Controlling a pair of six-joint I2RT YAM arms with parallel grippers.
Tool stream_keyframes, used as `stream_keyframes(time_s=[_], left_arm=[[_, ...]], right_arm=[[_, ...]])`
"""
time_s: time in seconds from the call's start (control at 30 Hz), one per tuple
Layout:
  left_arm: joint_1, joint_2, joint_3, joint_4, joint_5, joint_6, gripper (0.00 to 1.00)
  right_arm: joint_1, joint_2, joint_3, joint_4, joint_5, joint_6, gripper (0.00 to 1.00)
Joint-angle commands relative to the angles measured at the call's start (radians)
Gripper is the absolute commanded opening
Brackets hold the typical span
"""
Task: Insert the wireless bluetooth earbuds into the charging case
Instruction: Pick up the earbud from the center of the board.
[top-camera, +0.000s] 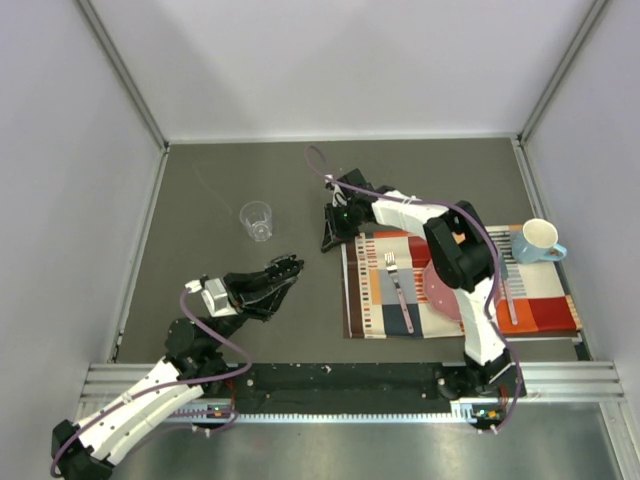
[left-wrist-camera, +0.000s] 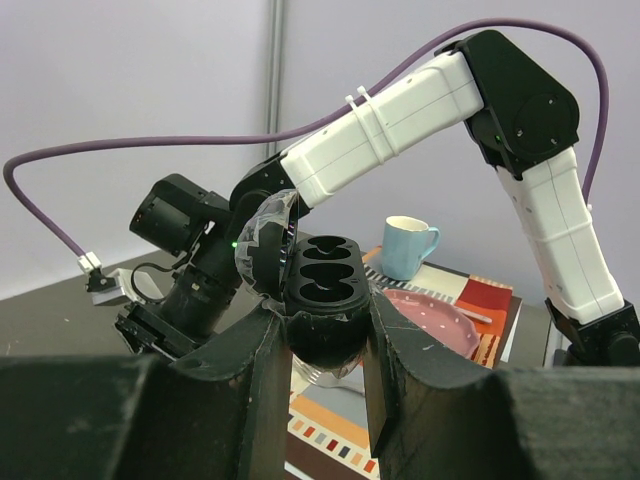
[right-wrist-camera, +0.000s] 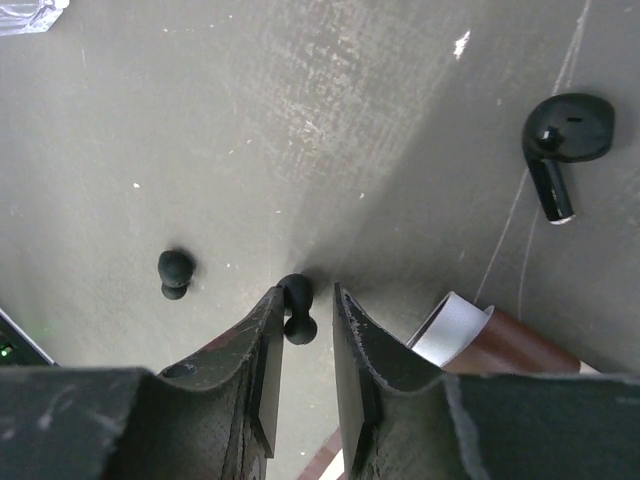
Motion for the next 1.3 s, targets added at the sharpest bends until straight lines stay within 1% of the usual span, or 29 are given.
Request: stream_keyframes(time_s=[0.0, 0.03, 0.33, 0.4, 0.43, 0.5, 0.7, 0.77, 0.8, 0.97, 1.03, 1.1, 1.27], left_arm=[[-0.004, -0.011, 0.029, 0.023, -0.013, -0.013, 0.0], [-0.004, -0.013, 0.029, 0.023, -0.013, -0.014, 0.0], [-0.004, -0.014, 0.024, 0.02, -0.018, -0.022, 0.0], [-0.004, -0.013, 0.024, 0.02, -0.018, -0.022, 0.0], [-0.004, -0.014, 0.023, 0.018, -0.019, -0.022, 0.0], [-0.004, -0.013, 0.023, 0.018, -0.019, -0.022, 0.0], [-0.003, -0.013, 0.02, 0.018, -0.024, -0.028, 0.0], [-0.004, -0.013, 0.02, 0.018, -0.025, -0.028, 0.0], [-0.004, -0.013, 0.02, 0.018, -0.025, -0.03, 0.0], [-0.004, -0.01, 0.02, 0.02, -0.03, -0.031, 0.0], [-0.004, -0.01, 0.02, 0.02, -0.03, -0.031, 0.0], [-0.004, -0.007, 0.02, 0.022, -0.03, -0.033, 0.0], [-0.004, -0.002, 0.021, 0.026, -0.025, -0.039, 0.0]], right_arm=[[0.01, 0.036, -0.036, -0.046, 0.08, -0.046, 0.22], [0.012, 0.034, -0.035, -0.046, 0.078, -0.047, 0.19], [0.012, 0.017, -0.046, -0.046, 0.102, -0.049, 0.15], [0.01, 0.011, -0.052, -0.046, 0.107, -0.052, 0.16], [0.012, 0.008, -0.053, -0.044, 0.109, -0.052, 0.19], [0.012, 0.004, -0.059, -0.046, 0.115, -0.05, 0.2], [0.012, 0.004, -0.053, -0.044, 0.115, -0.049, 0.22], [0.012, 0.001, -0.052, -0.044, 0.122, -0.046, 0.19], [0.012, -0.003, -0.052, -0.043, 0.124, -0.046, 0.16], [0.01, -0.042, -0.099, -0.04, 0.13, 0.002, 0.11], [0.01, -0.074, -0.157, 0.0, 0.095, 0.052, 0.13], [0.01, -0.102, -0.223, 0.058, 0.077, 0.114, 0.18], [0.006, -0.122, -0.299, 0.115, 0.055, 0.172, 0.23]])
